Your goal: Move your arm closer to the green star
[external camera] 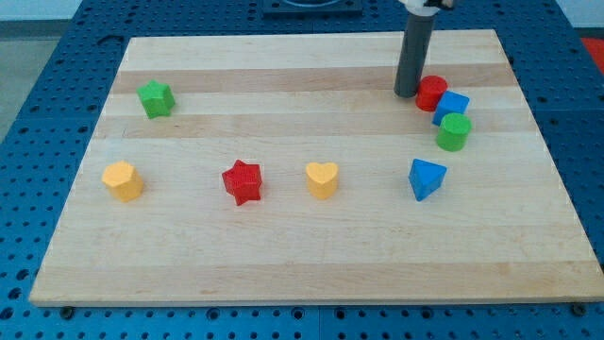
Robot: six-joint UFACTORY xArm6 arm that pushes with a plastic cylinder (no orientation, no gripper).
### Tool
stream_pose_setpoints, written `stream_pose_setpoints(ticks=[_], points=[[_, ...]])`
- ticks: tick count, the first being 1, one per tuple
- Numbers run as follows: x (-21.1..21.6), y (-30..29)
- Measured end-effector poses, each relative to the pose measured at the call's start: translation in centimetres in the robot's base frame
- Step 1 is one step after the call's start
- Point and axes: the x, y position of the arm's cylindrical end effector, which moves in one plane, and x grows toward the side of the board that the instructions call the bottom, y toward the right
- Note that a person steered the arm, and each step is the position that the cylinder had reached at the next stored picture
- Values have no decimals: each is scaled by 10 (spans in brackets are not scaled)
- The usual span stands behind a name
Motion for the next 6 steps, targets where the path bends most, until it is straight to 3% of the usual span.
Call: stream_pose_setpoints(ticks=[2,3,6], points=[[-17,-17],[-30,-66],[39,-220]])
